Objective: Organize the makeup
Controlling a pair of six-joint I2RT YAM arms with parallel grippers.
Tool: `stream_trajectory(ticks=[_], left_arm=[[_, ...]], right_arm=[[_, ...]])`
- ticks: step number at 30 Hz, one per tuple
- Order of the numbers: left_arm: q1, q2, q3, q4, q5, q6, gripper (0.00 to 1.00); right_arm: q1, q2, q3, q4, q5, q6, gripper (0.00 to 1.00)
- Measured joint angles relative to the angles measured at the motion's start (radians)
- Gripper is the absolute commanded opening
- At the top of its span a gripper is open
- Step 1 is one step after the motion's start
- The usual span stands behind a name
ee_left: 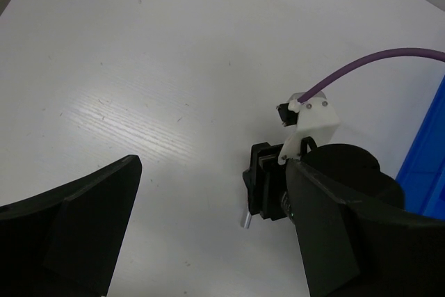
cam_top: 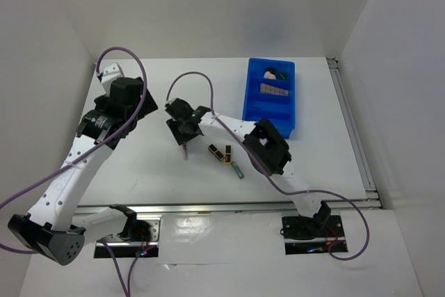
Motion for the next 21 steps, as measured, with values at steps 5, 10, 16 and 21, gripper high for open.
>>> stream_trajectory(ticks=[5, 10, 16, 21], left_arm=[[0.000, -0.001, -0.003, 0.002, 0.000, 0.000, 0.99], [0.000, -0.002, -0.009, 0.006, 0.000, 0.001, 0.99], [0.000, -0.005, -0.017, 0.013, -0.001, 0.002, 0.99], [0.000, -0.009, -0.021, 0.023, -0.001, 0.002, 0.99]], right_arm=[[0.030, 0.011, -0.002, 0.013, 0.043, -0.004, 0.35], [0.033, 0.013, -0.002, 0.015, 0.076, 0.000, 0.01], [0.018, 0.006, -0.003, 0.010, 0.128, 0.003, 0.00], [-0.075, -0.140, -0.127, 0.062, 0.116, -0.033, 0.00]])
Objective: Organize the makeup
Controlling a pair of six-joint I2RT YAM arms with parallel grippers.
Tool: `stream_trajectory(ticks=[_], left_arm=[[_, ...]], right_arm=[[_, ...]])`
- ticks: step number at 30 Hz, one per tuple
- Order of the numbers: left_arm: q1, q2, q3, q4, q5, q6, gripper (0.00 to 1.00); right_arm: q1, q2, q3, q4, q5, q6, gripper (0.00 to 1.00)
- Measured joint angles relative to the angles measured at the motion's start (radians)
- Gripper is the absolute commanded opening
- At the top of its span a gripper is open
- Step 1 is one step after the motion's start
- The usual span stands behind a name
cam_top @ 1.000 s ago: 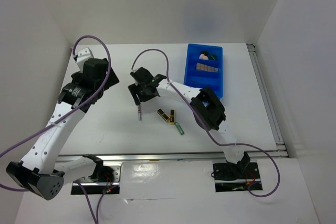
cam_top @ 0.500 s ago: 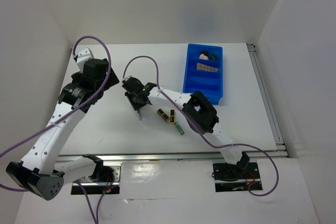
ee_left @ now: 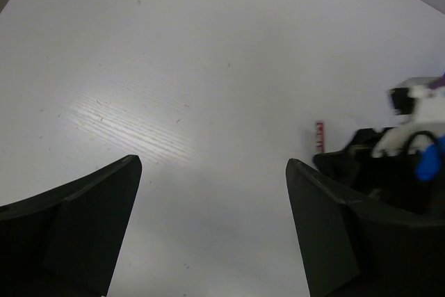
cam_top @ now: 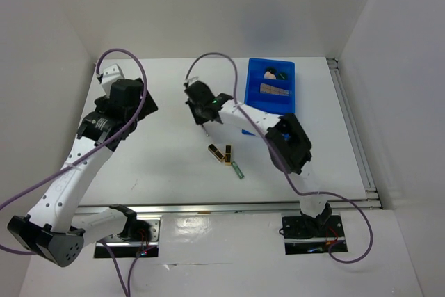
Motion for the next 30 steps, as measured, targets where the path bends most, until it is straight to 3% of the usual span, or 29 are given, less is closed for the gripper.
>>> stream_trajectory(ticks=[4, 10, 13, 22, 30], left_arm=[[0.000, -0.008, -0.006, 0.001, 0.000, 0.003, 0.99], [0.000, -0.006, -0.006, 0.007, -0.001, 0.004, 0.99], [0.002, -0.003, -0.006, 0.007, -0.001, 0.005, 0.99], [0.003, 0.000, -0.006, 0.006, -0.005, 0.025, 0.99], [0.003, 0.016, 0.004, 0.006, -0.005, 0.027, 0.99]], right_arm=[[-0.102, -0.198, -0.123, 0.135, 0.027, -0.088, 0.00], [-0.226, -0.501, -0.420, 0.504, 0.121, -0.300, 0.00], [-0.282, -0.517, -0.465, 0.599, 0.154, -0.365, 0.00], [-0.504, -0.510, -0.667, 0.678, 0.166, -0.422, 0.00], [-0.520, -0.495, -0.741, 0.823, 0.192, -0.496, 0.00]])
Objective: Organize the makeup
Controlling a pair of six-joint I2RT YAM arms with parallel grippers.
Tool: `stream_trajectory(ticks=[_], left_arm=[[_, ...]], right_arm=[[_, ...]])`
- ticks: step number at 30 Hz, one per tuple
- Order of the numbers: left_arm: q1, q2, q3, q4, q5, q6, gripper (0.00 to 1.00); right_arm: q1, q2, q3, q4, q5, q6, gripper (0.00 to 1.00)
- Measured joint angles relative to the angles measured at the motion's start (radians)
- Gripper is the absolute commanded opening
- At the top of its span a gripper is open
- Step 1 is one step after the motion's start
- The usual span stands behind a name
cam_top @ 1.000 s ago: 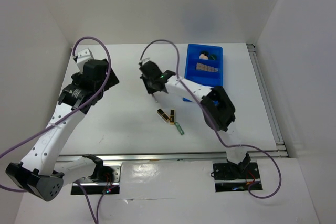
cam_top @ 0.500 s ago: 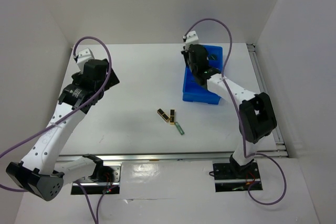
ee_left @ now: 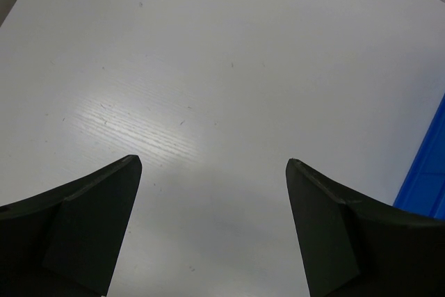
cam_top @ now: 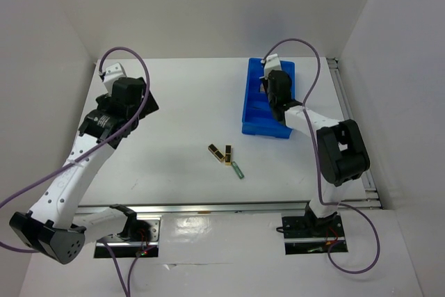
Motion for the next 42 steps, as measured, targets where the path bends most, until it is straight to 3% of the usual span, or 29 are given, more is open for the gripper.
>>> stream_trajectory(ticks=[18, 21, 22, 24, 25, 27, 30, 33, 35, 36, 37, 38, 39, 42], left_arm=[[0.000, 0.013, 0.006, -0.008, 0.002, 0.000, 0.99], [0.000, 0.013, 0.006, -0.008, 0.002, 0.000, 0.99], [0.000, 0.013, 0.006, -0.008, 0.002, 0.000, 0.99], [0.000, 0.013, 0.006, -0.008, 0.002, 0.000, 0.99], [0.000, 0.013, 0.006, -0.008, 0.002, 0.000, 0.99], [0.000, 0.013, 0.006, -0.008, 0.002, 0.000, 0.99], [0.000, 0.013, 0.006, -0.008, 0.002, 0.000, 0.99], [0.000, 0.013, 0.006, -0.008, 0.002, 0.000, 0.99], [0.000, 0.013, 0.006, -0.008, 0.002, 0.000, 0.99], [0.000, 0.013, 0.006, -0.008, 0.003, 0.000, 0.99], [0.000, 0.013, 0.006, -0.008, 0.005, 0.000, 0.99], [0.000, 0.013, 0.006, -0.008, 0.005, 0.000, 0.99], [0.000, 0.013, 0.006, -0.008, 0.006, 0.000, 0.99], [0.000, 0.013, 0.006, -0.008, 0.006, 0.000, 0.99]], right_arm=[[-0.005, 0.051, -0.158, 0.195, -0.084, -0.133, 0.02], [-0.005, 0.051, -0.172, 0.206, -0.117, -0.135, 0.17], [-0.005, 0.051, -0.177, 0.207, -0.132, -0.134, 0.29], [-0.005, 0.051, -0.187, 0.206, -0.159, -0.129, 0.38], [-0.005, 0.051, -0.191, 0.206, -0.167, -0.129, 0.50], [-0.005, 0.051, -0.195, 0.205, -0.185, -0.126, 0.62], [-0.005, 0.047, -0.196, 0.203, -0.192, -0.116, 0.71], [-0.005, 0.031, -0.192, 0.189, -0.191, -0.108, 0.69], [-0.005, 0.012, -0.163, 0.148, -0.184, -0.094, 0.61], [-0.005, 0.004, -0.137, 0.117, -0.181, -0.077, 0.53], [-0.005, -0.005, -0.104, 0.087, -0.179, -0.058, 0.30], [-0.005, -0.015, -0.054, 0.030, -0.186, -0.027, 0.21], [-0.005, -0.023, -0.014, -0.011, -0.195, 0.000, 0.15], [0.000, -0.063, 0.102, -0.151, -0.231, 0.119, 0.13]])
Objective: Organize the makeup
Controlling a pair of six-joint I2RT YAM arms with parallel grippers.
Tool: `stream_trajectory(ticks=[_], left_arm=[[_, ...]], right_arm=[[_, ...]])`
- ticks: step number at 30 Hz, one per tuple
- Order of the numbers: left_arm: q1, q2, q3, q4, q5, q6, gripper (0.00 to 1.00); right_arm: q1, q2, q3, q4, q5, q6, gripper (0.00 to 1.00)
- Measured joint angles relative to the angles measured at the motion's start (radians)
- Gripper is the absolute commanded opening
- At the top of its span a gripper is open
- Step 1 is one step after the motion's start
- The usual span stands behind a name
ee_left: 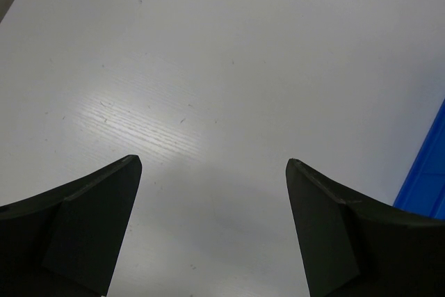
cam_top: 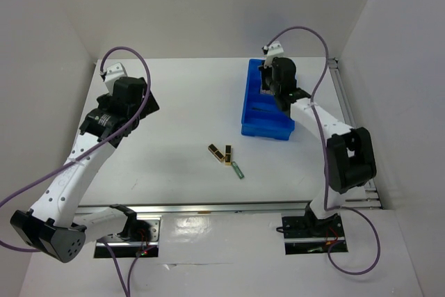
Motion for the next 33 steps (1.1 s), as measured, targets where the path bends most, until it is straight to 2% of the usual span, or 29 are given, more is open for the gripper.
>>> stream_trajectory(ticks=[2, 3, 5, 6, 7, 11, 12, 14, 23, 33], left_arm=[[0.000, 0.000, 0.000, 0.000, 0.000, 0.000, 0.99], [0.000, 0.000, 0.000, 0.001, 0.002, 0.000, 0.99], [0.000, 0.000, 0.000, 0.001, 0.005, 0.000, 0.99], [0.000, 0.000, 0.000, 0.001, 0.007, 0.000, 0.99], [0.000, 0.000, 0.000, 0.001, 0.010, 0.000, 0.99], [0.000, 0.007, 0.000, 0.008, 0.018, 0.002, 0.99], [0.000, 0.010, 0.000, 0.011, 0.019, 0.002, 0.99], [0.000, 0.017, 0.000, 0.016, 0.024, 0.003, 0.99], [0.000, 0.022, 0.000, 0.018, 0.034, 0.003, 0.99], [0.000, 0.034, 0.000, 0.025, 0.037, 0.023, 0.99]], right_arm=[[0.013, -0.037, 0.048, -0.095, -0.028, 0.086, 0.18], [0.025, -0.056, 0.064, -0.150, -0.050, 0.124, 0.27], [0.072, -0.091, 0.071, -0.242, -0.076, 0.181, 0.35], [0.108, -0.107, 0.065, -0.285, -0.082, 0.204, 0.49], [0.149, -0.120, 0.052, -0.323, -0.084, 0.229, 0.58], [0.313, -0.135, -0.008, -0.473, -0.097, 0.328, 0.64], [0.339, -0.135, -0.023, -0.504, -0.100, 0.354, 0.64], [0.365, -0.135, -0.052, -0.565, -0.103, 0.410, 0.71], [0.365, -0.023, -0.058, -0.671, -0.135, 0.578, 0.70], [0.365, 0.060, -0.057, -0.670, -0.179, 0.634, 0.66]])
